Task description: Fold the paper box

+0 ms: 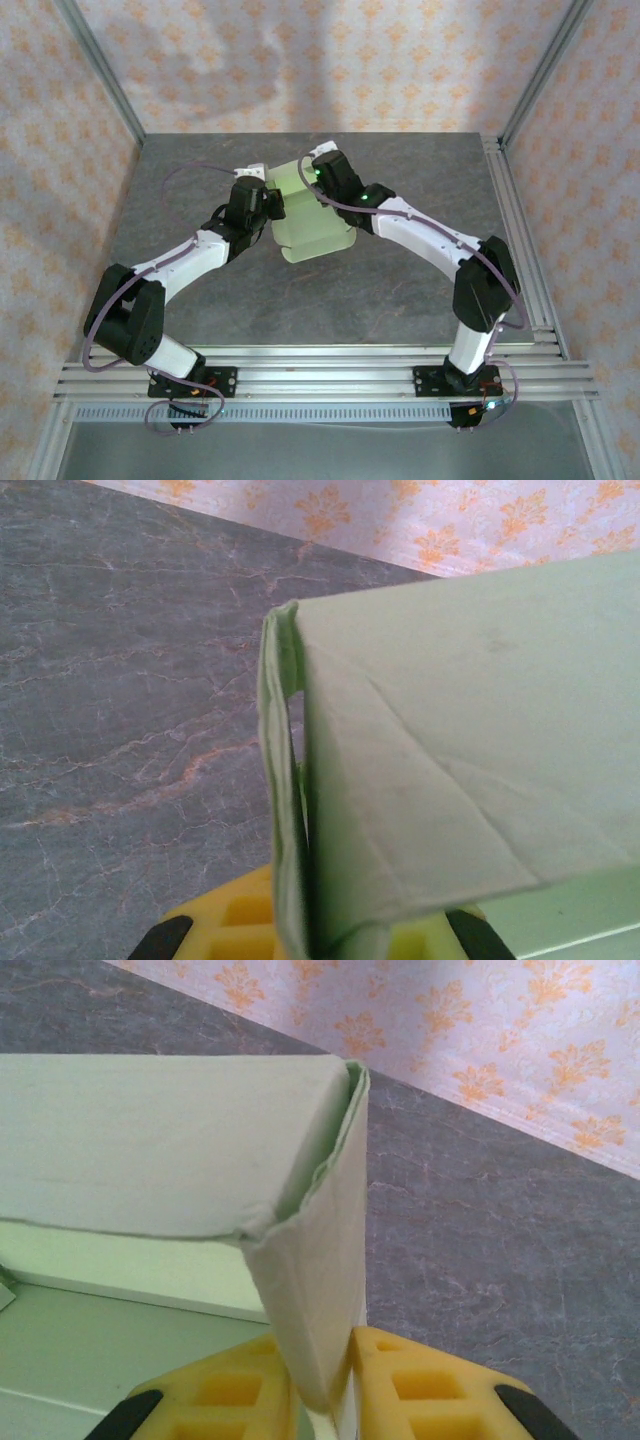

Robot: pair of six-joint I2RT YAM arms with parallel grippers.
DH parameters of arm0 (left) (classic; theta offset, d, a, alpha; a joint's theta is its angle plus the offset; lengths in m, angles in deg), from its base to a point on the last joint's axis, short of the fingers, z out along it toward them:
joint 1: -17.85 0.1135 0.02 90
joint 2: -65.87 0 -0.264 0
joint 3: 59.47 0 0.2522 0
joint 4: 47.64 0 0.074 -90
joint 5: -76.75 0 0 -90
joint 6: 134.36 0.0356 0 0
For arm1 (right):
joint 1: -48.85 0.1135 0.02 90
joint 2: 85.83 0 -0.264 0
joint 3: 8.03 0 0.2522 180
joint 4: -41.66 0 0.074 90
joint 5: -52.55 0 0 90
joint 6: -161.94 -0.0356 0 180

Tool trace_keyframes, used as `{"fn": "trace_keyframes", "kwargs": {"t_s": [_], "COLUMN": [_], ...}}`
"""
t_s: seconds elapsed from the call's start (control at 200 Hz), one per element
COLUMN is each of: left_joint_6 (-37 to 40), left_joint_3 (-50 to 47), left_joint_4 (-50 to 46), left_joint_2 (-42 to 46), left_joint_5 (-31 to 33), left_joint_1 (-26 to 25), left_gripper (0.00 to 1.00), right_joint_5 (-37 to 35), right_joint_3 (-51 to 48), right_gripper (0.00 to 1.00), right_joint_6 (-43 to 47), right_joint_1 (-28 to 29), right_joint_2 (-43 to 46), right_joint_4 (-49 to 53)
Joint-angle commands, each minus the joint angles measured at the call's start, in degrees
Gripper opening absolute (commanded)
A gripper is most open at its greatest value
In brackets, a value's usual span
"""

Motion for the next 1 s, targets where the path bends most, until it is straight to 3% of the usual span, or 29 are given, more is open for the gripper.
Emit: {"fn": "trace_keyframes", "kwargs": {"t_s": [0.0, 0.185, 0.47, 0.996], "left_joint_6": [-0.16, -0.14, -0.07, -0.36], "left_joint_3": [1.15, 1.31, 1.47, 1.99], "left_joint_4": [1.21, 0.93, 0.47, 0.40], "left_joint_2": [0.76, 0.65, 0.63, 0.19], "left_joint_5": [-2.56, -2.51, -2.49, -2.88], "left_joint_1": [-0.26, -0.29, -0.33, -0.29], "left_gripper": [0.00, 0.00, 0.00, 0.00], "right_joint_5": [-2.79, -4.32, -14.67, -25.70], "right_joint_3": [2.08, 2.58, 4.94, 9.46], "right_gripper": [0.20, 0.18, 0.14, 0.00], "right_joint_6": [1.56, 2.17, 6.15, 4.44], "right_joint_1": [0.02, 0.10, 3.03, 4.01], "right_joint_2": [-1.78, -2.42, -5.45, -9.55], "right_joint_4": [-0.12, 0.11, 0.70, 3.81]}}
